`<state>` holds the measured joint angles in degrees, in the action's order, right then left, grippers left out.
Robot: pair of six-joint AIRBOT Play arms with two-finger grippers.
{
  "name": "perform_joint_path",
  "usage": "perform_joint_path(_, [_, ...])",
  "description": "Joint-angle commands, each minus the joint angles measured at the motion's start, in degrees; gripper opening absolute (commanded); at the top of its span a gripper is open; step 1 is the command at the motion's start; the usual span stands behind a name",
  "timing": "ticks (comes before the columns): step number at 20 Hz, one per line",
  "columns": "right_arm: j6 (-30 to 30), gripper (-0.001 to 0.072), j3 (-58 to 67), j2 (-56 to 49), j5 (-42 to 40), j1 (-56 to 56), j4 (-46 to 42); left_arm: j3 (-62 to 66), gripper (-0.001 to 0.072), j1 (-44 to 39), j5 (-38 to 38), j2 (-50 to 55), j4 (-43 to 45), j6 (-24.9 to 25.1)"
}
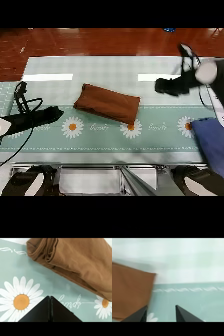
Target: Fold the shirts.
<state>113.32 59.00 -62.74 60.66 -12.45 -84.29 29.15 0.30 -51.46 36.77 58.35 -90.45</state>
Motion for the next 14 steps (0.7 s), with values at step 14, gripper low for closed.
perform_joint_path(14, [-38.7, 0.0405, -16.3, -21.5, -16.6, 0.8, 60.3, 0.0, 0.0017, 0.0, -0.2, 0.0, -1.0, -0.1])
